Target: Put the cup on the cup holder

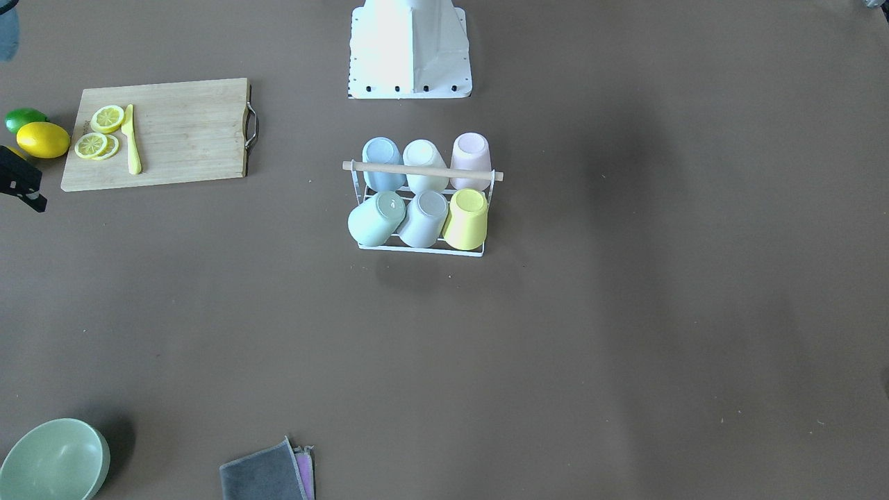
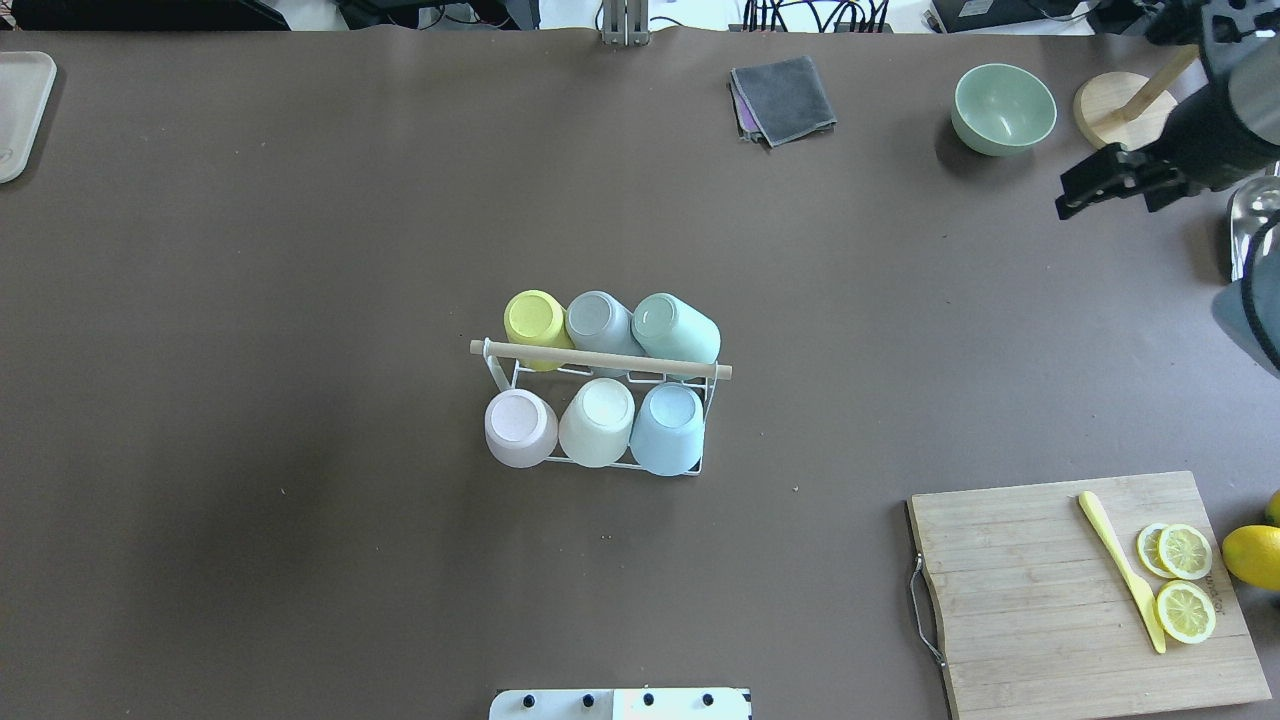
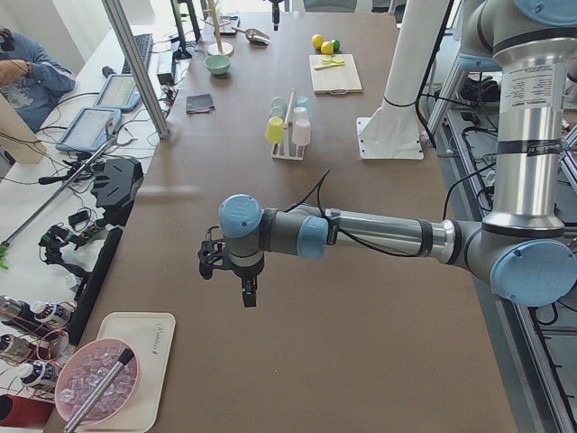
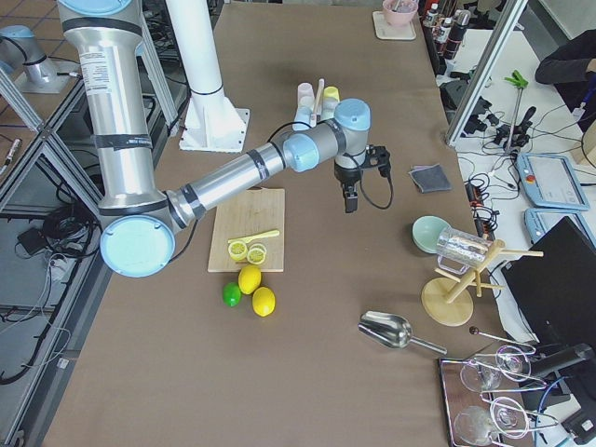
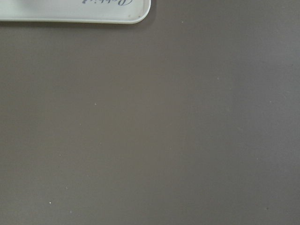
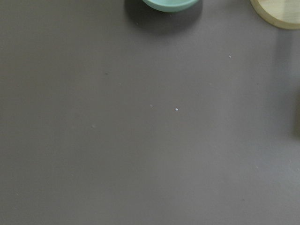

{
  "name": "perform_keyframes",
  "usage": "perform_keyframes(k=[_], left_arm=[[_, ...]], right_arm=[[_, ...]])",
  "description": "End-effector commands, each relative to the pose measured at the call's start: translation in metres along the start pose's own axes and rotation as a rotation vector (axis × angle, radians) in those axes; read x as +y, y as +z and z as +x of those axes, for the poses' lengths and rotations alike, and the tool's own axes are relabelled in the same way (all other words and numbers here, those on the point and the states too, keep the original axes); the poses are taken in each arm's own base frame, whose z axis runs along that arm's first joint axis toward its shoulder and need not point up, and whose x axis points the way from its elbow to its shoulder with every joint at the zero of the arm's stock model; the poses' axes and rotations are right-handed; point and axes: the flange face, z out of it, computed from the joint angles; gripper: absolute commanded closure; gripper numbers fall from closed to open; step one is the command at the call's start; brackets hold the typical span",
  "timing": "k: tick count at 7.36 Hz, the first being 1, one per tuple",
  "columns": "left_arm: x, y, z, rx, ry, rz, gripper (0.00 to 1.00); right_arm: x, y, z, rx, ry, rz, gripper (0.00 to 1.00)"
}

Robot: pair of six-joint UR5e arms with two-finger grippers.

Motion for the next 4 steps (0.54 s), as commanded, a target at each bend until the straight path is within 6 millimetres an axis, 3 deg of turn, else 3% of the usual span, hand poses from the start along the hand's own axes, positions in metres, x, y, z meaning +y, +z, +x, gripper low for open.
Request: perform_keyframes(k=[1, 3, 4], left_arm=[[0.014, -0.001, -0.023, 0.002, -0.044, 0.001, 0.01], [0.014, -0.001, -0.021, -0.002, -0.041, 0.001, 0.01], [0.015, 0.0, -0.023, -0.002, -0.046, -0.003, 0.01]], right_arm=[[0.062, 0.014, 0.094, 0.004, -0.036, -0.076, 0.0], [0.086, 0.016, 0.193, -0.003, -0.019, -0.078, 0.0], [0.097, 0.029, 0.223, -0.042, 0.048, -0.098, 0.0]])
